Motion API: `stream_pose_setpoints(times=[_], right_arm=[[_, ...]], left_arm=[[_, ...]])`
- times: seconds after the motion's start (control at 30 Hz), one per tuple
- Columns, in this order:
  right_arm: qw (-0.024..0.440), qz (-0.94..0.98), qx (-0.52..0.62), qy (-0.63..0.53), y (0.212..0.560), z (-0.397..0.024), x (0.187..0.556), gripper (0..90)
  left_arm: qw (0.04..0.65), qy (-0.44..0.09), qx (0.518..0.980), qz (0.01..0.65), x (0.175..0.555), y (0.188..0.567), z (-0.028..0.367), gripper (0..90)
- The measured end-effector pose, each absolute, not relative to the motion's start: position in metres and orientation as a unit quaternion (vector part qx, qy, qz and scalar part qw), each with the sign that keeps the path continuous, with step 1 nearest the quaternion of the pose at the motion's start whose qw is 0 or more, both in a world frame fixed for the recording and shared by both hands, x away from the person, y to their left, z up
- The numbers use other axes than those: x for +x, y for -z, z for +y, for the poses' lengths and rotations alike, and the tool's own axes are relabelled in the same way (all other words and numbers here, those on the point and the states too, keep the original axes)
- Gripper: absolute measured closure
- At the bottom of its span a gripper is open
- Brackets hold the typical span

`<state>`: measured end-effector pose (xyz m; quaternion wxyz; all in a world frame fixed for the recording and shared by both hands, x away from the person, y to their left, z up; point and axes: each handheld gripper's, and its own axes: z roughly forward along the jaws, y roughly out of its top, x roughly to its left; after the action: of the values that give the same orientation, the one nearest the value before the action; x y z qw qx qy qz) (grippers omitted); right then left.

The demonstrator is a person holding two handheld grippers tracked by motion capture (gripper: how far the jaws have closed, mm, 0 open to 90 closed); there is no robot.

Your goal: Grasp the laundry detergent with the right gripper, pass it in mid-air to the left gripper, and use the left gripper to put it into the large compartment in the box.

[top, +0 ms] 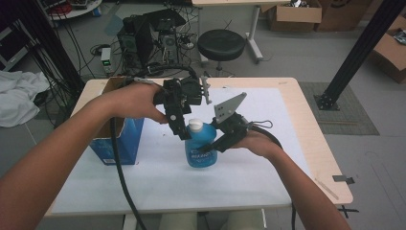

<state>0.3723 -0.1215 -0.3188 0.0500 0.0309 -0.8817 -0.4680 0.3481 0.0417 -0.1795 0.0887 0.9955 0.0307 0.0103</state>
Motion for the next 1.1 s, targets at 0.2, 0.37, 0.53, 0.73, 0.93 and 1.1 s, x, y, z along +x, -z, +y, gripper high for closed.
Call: stream_pose_setpoints(times=[0.2,0.37,0.53,0.73,0.93,1.1], right_arm=[[0.050,-0.882,0.032,0.467,0.318,-0.117,0.372,44.6],[0.049,-0.882,0.031,0.468,0.317,-0.115,0.373,44.6],[0.049,-0.883,0.029,0.466,0.316,-0.112,0.373,44.6],[0.049,-0.883,0.028,0.465,0.316,-0.109,0.373,44.5],[0.049,-0.884,0.028,0.463,0.316,-0.108,0.372,44.5],[0.048,-0.884,0.027,0.464,0.315,-0.108,0.372,44.5]], left_arm=[[0.084,-0.010,0.996,0.030,0.349,0.182,0.039,19.1],[0.082,-0.010,0.996,0.031,0.350,0.182,0.036,19.1],[0.081,-0.011,0.996,0.031,0.350,0.183,0.034,19.1],[0.076,-0.014,0.997,0.031,0.351,0.185,0.031,19.0],[0.076,-0.010,0.997,0.032,0.353,0.191,0.030,19.2],[0.073,-0.006,0.997,0.033,0.354,0.196,0.029,19.3]])
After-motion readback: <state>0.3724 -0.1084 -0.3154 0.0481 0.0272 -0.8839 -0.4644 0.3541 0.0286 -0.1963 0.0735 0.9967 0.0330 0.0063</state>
